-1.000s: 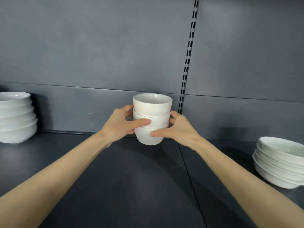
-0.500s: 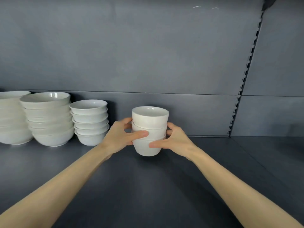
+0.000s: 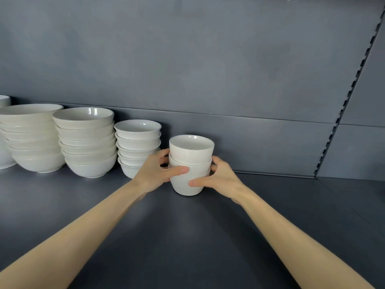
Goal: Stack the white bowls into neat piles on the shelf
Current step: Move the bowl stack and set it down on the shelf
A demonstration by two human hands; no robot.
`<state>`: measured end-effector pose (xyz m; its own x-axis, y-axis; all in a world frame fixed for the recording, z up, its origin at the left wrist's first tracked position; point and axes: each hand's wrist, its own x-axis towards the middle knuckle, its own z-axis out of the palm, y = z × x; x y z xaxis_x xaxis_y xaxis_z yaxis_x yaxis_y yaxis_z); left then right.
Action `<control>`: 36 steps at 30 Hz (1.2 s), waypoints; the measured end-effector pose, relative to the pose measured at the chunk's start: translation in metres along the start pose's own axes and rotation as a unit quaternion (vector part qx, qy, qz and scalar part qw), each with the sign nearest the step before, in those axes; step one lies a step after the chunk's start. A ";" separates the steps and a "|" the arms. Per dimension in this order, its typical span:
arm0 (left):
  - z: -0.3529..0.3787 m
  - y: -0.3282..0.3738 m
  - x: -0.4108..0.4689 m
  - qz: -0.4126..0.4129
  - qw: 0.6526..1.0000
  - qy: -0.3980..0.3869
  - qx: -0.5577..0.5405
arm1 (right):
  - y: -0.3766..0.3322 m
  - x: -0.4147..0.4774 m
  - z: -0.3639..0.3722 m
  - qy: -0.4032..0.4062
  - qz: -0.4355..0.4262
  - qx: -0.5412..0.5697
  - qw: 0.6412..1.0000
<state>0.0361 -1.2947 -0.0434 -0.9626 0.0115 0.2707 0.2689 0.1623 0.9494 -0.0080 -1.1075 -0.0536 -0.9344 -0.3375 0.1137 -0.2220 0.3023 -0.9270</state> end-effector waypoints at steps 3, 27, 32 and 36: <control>-0.001 -0.004 0.004 0.003 1.000 0.001 -0.005 | 0.002 0.008 0.001 0.001 0.000 -0.005 1.000; 0.000 -0.043 0.026 0.093 0.981 0.141 0.095 | 0.001 0.039 0.022 0.059 0.023 -0.074 0.995; -0.002 -0.046 0.027 0.084 0.983 0.129 0.097 | 0.006 0.036 0.019 0.033 0.013 -0.038 0.999; -0.005 -0.047 0.027 0.084 0.984 0.109 0.113 | 0.012 0.038 0.018 0.044 0.000 -0.049 0.998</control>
<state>-0.0021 -1.3065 -0.0800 -0.8692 -0.1506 0.4709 0.3850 0.3913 0.8359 -0.0411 -1.1328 -0.0665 -0.9542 -0.2592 0.1494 -0.2448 0.3898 -0.8878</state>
